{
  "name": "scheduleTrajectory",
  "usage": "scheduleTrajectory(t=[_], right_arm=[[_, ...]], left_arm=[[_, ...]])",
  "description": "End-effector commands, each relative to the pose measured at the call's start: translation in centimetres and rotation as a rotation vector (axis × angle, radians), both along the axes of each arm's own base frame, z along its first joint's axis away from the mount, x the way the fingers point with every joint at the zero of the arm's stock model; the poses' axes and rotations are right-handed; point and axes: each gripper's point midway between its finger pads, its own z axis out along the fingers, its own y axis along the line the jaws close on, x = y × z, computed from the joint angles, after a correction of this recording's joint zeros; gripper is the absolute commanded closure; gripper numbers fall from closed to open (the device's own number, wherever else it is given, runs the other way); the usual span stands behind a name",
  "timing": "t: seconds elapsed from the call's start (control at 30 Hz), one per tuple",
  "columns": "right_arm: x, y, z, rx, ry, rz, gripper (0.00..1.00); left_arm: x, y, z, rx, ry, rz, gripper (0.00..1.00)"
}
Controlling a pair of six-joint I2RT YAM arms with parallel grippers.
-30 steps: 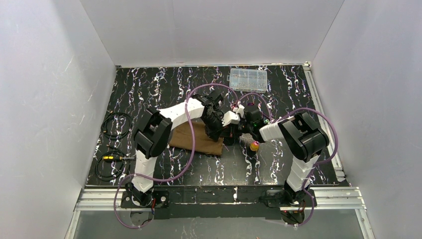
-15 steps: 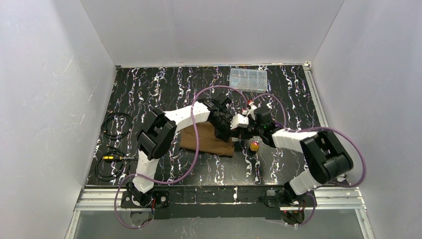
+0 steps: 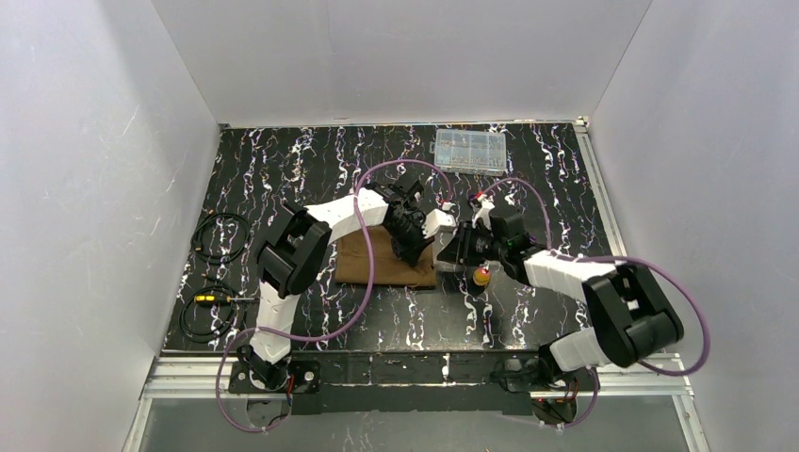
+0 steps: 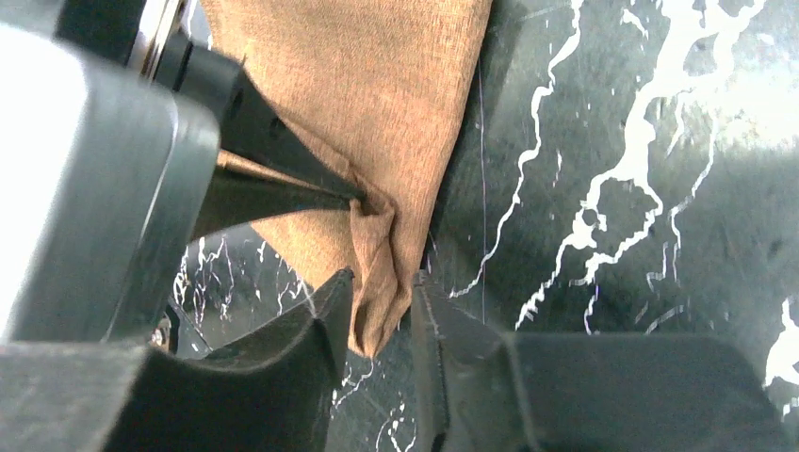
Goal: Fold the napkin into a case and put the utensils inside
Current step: Fold the lower triangle-folded napkin at the center of the board.
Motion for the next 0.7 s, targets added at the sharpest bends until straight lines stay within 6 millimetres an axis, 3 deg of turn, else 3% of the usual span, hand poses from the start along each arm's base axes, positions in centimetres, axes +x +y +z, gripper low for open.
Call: scheduleTrajectory(t=[0.0,0.27,0.53,0.67], right_arm=[[2.3,1.4,1.5,0.029,-0.056,0.053,0.65],[3.8,1.6,0.9,0.051,-0.046,0.019,0.84],[6.7,4.1,0.0,0.165,-0.022,0.012,0.91],[6.9,4.6,-1.2,0.203,0.005,0.007,0.93]], left_arm=[[-0.6,1.7,-0.7,0.095,0.000,0.021,1.00],[-0.6,0.3,1.3,0.023,0.014,0.033,1.00],[-0.6,0.6,1.7,0.022,-0.006,0.030,1.00],[-0.6,0.6,2.0,0.019,-0.012,0.030,1.00]])
